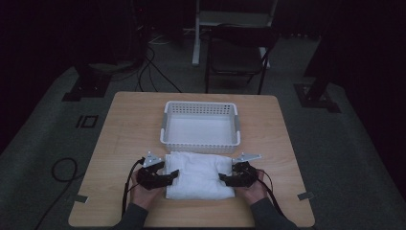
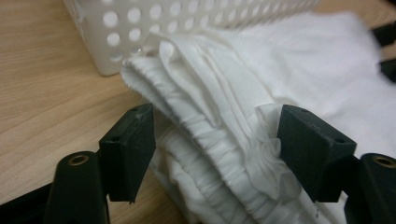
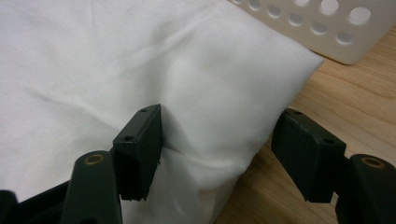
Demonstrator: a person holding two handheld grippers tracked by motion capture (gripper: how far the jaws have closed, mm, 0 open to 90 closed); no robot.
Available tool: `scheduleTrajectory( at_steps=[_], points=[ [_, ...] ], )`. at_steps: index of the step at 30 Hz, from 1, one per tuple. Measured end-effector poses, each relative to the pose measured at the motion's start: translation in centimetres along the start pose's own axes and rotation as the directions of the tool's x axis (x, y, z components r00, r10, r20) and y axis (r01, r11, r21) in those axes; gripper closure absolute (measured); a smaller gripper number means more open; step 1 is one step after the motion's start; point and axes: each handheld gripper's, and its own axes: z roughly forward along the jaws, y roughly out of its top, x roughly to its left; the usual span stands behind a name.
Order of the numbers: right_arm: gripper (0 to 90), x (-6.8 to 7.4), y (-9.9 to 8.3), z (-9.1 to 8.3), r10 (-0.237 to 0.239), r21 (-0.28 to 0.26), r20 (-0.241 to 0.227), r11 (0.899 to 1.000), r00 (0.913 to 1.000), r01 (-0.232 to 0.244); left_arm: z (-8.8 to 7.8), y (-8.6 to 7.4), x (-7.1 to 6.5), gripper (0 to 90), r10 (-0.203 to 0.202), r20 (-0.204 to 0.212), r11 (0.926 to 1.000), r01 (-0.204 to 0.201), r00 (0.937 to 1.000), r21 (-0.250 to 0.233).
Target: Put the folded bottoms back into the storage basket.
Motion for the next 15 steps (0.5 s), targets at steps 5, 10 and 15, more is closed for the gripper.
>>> scheduleTrajectory(
  at_steps=[5, 10, 15],
  points=[
    [32.7, 0.0, 0.0, 0.0, 0.001, 0.000, 0.003, 1.000, 1.0000, -0.001, 0.0, 0.2, -1.1, 16.2, 0.003, 0.009, 0.9994, -0.003, 1.0000, -0.034],
    [31.8, 0.0, 0.0, 0.0, 0.001, -0.002, 0.009, 1.000, 1.0000, -0.001, 0.8, -0.1, -1.2, 13.0, -0.017, -0.010, 0.9998, 0.017, 0.9998, -0.009],
    [31.0, 0.0, 0.0, 0.0, 0.004, -0.003, 0.011, 1.000, 0.9999, -0.004, 1.8, -0.3, -1.1, 8.0, -0.006, -0.056, 0.9994, 0.008, 0.9984, 0.033]
  ],
)
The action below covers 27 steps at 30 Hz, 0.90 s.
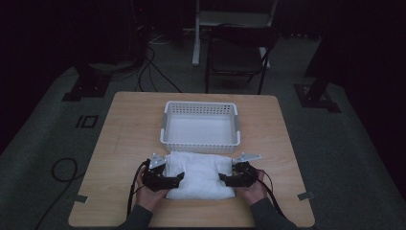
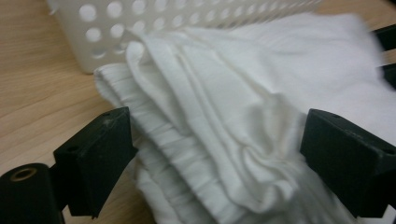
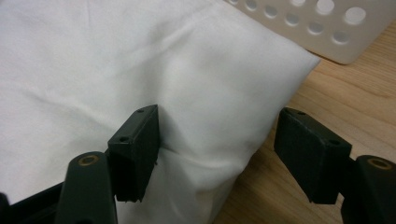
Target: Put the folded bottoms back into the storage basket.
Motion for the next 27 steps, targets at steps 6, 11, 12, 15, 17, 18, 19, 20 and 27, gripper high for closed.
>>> scheduleTrajectory(
  at_steps=[6, 11, 12, 15, 17, 18, 19, 20, 27],
  points=[
    [28.7, 0.0, 0.1, -0.3, 0.003, -0.008, 0.003, 1.000, 1.0000, -0.003, 1.2, -0.3, 0.9, 1.2, -0.016, 0.024, 0.9996, 0.016, 0.9996, 0.025],
    [28.4, 0.0, 0.5, -1.5, 0.015, -0.057, 0.027, 0.998, 0.9995, -0.014, 1.7, -0.2, 1.2, 1.2, -0.023, 0.047, 0.9988, 0.021, 0.9986, 0.044],
    [27.8, 0.0, 0.6, -1.7, 0.021, -0.064, 0.024, 0.998, 0.9995, -0.019, 1.8, -0.2, 1.3, 1.2, -0.024, 0.052, 0.9987, 0.022, 0.9984, 0.047],
    [25.1, 0.2, 0.6, -1.5, 0.035, -0.066, 0.005, 0.997, 0.9994, -0.035, 2.0, -0.2, 1.4, 0.2, -0.020, 0.056, 0.9988, 0.017, 0.9982, 0.045],
    [21.4, 0.1, 0.5, -0.9, 0.048, -0.055, 0.007, 0.997, 0.9988, -0.048, 2.1, -0.3, 1.5, 0.2, -0.024, 0.062, 0.9987, 0.021, 0.9978, 0.046],
    [20.1, 0.1, 0.5, -0.7, 0.054, -0.047, 0.011, 0.997, 0.9985, -0.053, 2.1, -0.3, 1.6, 0.2, -0.027, 0.070, 0.9986, 0.024, 0.9972, 0.047],
    [18.4, 0.0, 0.5, -0.4, 0.063, -0.039, 0.009, 0.997, 0.9980, -0.063, 2.2, -0.3, 1.7, 0.2, -0.034, 0.082, 0.9982, 0.030, 0.9961, 0.052],
    [16.1, -0.1, 0.5, -0.1, 0.072, -0.031, 0.007, 0.997, 0.9974, -0.072, 2.3, -0.4, 1.9, 0.2, -0.048, 0.095, 0.9976, 0.043, 0.9943, 0.055],
    [15.2, -1.2, 0.1, 1.2, 0.133, 0.010, -0.069, 0.991, 0.9888, -0.133, 2.6, -0.4, 2.2, 0.9, -0.063, 0.138, 0.9961, 0.054, 0.9884, 0.070]
  ],
)
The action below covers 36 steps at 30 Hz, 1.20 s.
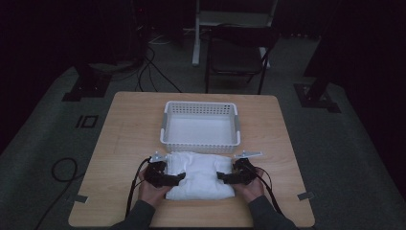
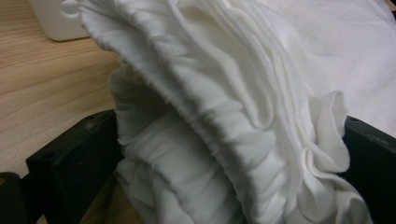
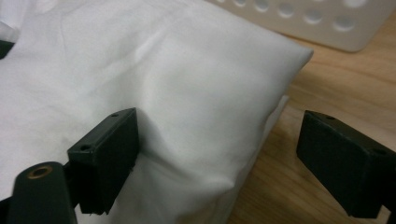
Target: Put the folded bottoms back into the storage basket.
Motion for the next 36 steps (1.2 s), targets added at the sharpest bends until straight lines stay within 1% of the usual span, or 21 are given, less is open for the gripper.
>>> scheduleTrajectory(
  at_steps=[1, 2, 4, 6, 7, 9, 10, 11, 12, 15, 16, 17, 19, 22, 23, 24, 26, 28, 31, 34, 36],
  points=[
    [16.9, -0.2, 0.0, 0.1, 0.012, 0.003, -0.023, 1.000, 0.9997, -0.012, 0.0, 0.0, 0.0, 1.5, 0.001, 0.007, 1.0000, -0.001, 1.0000, 0.002],
    [18.6, -0.4, -0.1, 0.1, 0.020, -0.003, -0.041, 1.000, 0.9990, -0.020, 0.0, 0.1, 0.1, 3.6, 0.002, 0.026, 1.0000, -0.002, 0.9997, 0.003],
    [23.3, -0.4, -0.1, 0.1, 0.023, -0.003, -0.065, 1.000, 0.9976, -0.023, -0.1, 0.1, 0.1, 7.6, -0.004, 0.043, 1.0000, 0.004, 0.9991, 0.002],
    [27.3, -0.4, -0.2, 0.2, 0.039, -0.019, -0.083, 0.999, 0.9957, -0.041, -0.1, 0.0, 0.1, 13.5, -0.012, 0.068, 0.9999, 0.012, 0.9976, 0.002],
    [30.1, -0.4, -0.3, 0.3, 0.044, -0.023, -0.097, 0.999, 0.9943, -0.047, -0.1, 0.0, 0.1, 14.7, -0.013, 0.074, 0.9999, 0.012, 0.9972, 0.003],
    [35.1, -0.5, -0.3, 0.3, 0.059, -0.025, -0.124, 0.998, 0.9905, -0.062, -0.1, 0.0, 0.2, 19.8, -0.019, 0.102, 0.9998, 0.019, 0.9946, 0.006],
    [35.1, -0.5, -0.3, 0.3, 0.059, -0.025, -0.124, 0.998, 0.9905, -0.062, -0.1, 0.0, 0.2, 22.8, -0.019, 0.102, 0.9998, 0.019, 0.9946, 0.006],
    [38.3, -0.7, -0.4, 0.4, 0.068, -0.023, -0.143, 0.997, 0.9873, -0.073, -0.1, 0.0, 0.2, 22.8, -0.025, 0.120, 0.9997, 0.024, 0.9924, 0.007],
    [43.7, -1.0, -0.4, 0.4, 0.093, -0.014, -0.183, 0.995, 0.9787, -0.097, -0.2, 0.0, 0.2, 27.3, -0.023, 0.125, 0.9997, 0.023, 0.9919, 0.005],
    [53.0, -1.3, -0.3, 0.5, 0.114, 0.000, -0.221, 0.993, 0.9687, -0.117, -0.4, 0.2, -0.2, 36.8, -0.011, 0.129, 0.9999, 0.010, 0.9916, 0.007],
    [56.5, -1.3, -0.3, 0.5, 0.112, -0.005, -0.226, 0.993, 0.9676, -0.116, -0.5, 0.3, -0.4, 40.3, -0.007, 0.122, 0.9999, 0.006, 0.9925, 0.010],
    [60.5, -1.3, -0.3, 0.4, 0.103, -0.014, -0.226, 0.994, 0.9687, -0.109, -0.6, 0.3, -0.7, 43.2, 0.002, 0.110, 0.9999, -0.004, 0.9940, 0.010],
    [66.0, -0.9, -0.3, 0.1, 0.077, -0.035, -0.214, 0.996, 0.9739, -0.087, -0.8, 0.4, -1.1, 46.9, 0.016, 0.089, 0.9999, -0.016, 0.9959, 0.006],
    [68.6, -0.2, -0.4, -0.3, 0.029, -0.059, -0.172, 0.997, 0.9846, -0.039, -1.0, 0.4, -1.6, 50.2, 0.033, 0.061, 0.9994, -0.033, 0.9976, -0.005],
    [69.1, 0.4, -0.4, -0.5, -0.007, -0.070, -0.139, 0.998, 0.9903, -0.003, -1.1, 0.4, -1.7, 51.3, 0.041, 0.054, 0.9992, -0.041, 0.9977, -0.007],
    [69.1, 0.4, -0.4, -0.5, -0.007, -0.070, -0.139, 0.998, 0.9903, -0.003, -1.2, 0.4, -1.9, 51.3, 0.051, 0.046, 0.9987, -0.051, 0.9976, -0.009],
    [69.3, 0.9, -0.4, -0.7, -0.039, -0.079, -0.108, 0.996, 0.9934, 0.031, -1.3, 0.3, -2.3, 52.2, 0.064, 0.029, 0.9978, -0.064, 0.9975, -0.017],
    [69.4, 1.5, -0.5, -1.0, -0.084, -0.092, -0.075, 0.993, 0.9937, 0.077, -1.5, 0.3, -2.5, 52.7, 0.083, 0.014, 0.9963, -0.082, 0.9965, -0.024],
    [69.4, 1.6, -0.5, -1.1, -0.090, -0.097, -0.070, 0.992, 0.9935, 0.083, -1.7, 0.2, -2.9, 52.8, 0.101, 0.002, 0.9942, -0.100, 0.9949, -0.040],
    [69.4, 1.7, -0.5, -1.2, -0.092, -0.107, -0.069, 0.991, 0.9933, 0.084, -1.9, 0.0, -2.9, 52.8, 0.102, 0.003, 0.9935, -0.102, 0.9948, -0.051],
    [69.4, 1.7, -0.6, -1.4, -0.096, -0.112, -0.067, 0.990, 0.9931, 0.088, -2.0, 0.0, -3.1, 52.9, 0.110, -0.004, 0.9924, -0.110, 0.9940, -0.056]
  ],
)
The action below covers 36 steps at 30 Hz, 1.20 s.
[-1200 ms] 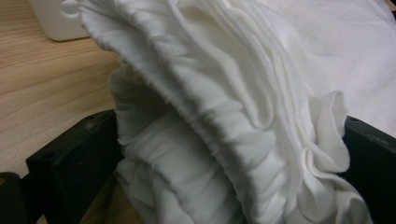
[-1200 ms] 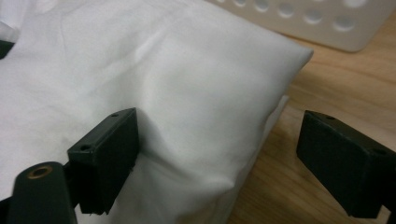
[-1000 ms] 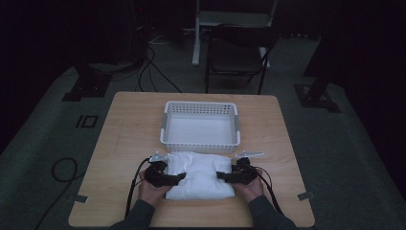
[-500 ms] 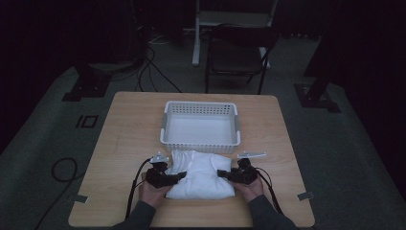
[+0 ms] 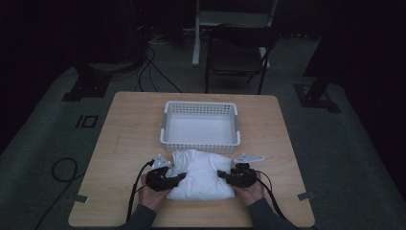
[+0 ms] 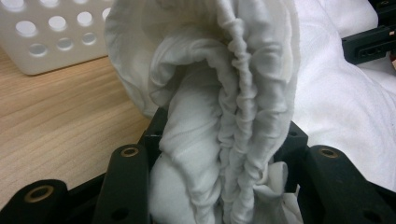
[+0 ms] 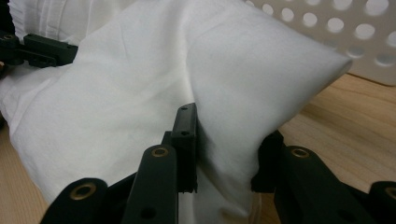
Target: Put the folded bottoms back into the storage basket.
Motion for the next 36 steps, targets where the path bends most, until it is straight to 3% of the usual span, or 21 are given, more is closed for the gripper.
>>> scheduleTrajectory(
  at_steps=[36],
  points=[
    [70.3, 1.2, 1.0, -1.9, -0.048, -0.064, 0.007, 0.997, 0.9988, 0.048, -2.0, 1.0, -1.2, 53.9, 0.056, -0.043, 0.9970, -0.058, 0.9975, -0.051]
  ],
)
